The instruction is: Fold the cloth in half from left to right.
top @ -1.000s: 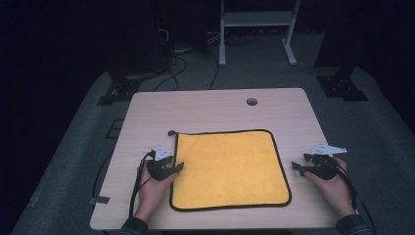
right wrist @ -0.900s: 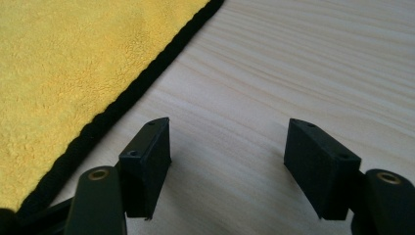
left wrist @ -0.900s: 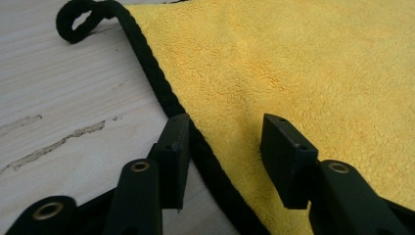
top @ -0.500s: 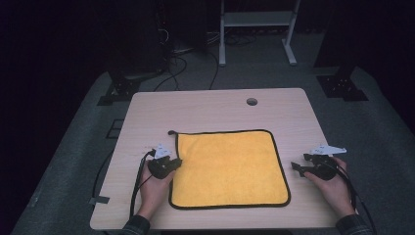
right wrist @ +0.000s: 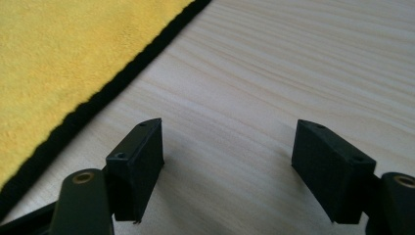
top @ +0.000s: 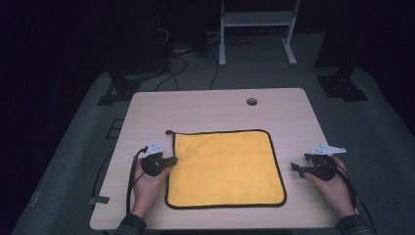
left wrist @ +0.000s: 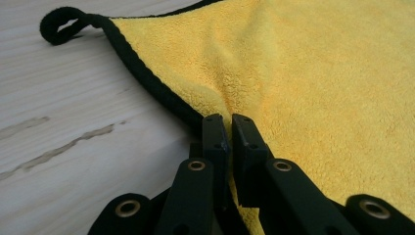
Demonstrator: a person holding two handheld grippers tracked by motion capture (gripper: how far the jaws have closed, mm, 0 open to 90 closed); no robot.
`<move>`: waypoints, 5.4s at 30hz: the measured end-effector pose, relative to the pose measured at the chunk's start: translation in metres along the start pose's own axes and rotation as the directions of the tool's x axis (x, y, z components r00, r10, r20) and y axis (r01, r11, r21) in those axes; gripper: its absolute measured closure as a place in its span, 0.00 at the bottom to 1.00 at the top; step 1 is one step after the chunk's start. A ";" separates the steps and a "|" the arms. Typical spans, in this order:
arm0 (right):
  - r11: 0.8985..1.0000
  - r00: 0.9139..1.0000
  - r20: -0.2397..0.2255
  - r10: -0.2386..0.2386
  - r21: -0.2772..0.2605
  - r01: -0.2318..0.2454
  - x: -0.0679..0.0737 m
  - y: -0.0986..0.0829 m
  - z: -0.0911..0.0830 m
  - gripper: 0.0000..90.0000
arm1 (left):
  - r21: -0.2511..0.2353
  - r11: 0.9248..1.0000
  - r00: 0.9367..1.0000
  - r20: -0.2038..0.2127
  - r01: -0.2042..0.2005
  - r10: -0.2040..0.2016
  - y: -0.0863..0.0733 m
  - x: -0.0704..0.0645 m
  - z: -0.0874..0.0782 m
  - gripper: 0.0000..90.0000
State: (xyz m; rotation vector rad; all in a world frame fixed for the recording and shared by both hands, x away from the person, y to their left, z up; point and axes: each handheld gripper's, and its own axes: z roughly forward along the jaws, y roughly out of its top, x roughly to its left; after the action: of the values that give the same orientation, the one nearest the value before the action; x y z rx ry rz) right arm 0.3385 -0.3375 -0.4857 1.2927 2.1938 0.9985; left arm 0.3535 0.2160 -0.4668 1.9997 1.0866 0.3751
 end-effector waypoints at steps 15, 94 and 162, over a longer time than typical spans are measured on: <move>1.000 1.000 0.000 0.001 0.000 -0.001 0.000 0.000 0.000 0.29 | -0.084 0.996 0.998 0.041 0.043 -0.039 0.011 0.013 -0.020 0.95; 1.000 1.000 -0.001 0.000 0.000 0.000 0.000 0.000 0.000 0.29 | -0.052 0.998 0.925 0.381 0.019 0.002 0.111 -0.100 0.073 0.95; 1.000 1.000 -0.001 0.001 0.002 -0.001 0.000 0.000 0.000 0.27 | 0.090 0.994 0.984 0.162 0.063 -0.077 0.062 -0.034 0.088 0.69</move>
State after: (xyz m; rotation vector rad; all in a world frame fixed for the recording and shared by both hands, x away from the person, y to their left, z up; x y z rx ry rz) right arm 0.3385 -0.3373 -0.4859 1.2951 2.1949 0.9979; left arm 0.4204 0.1249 -0.4701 2.0207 1.0803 0.1254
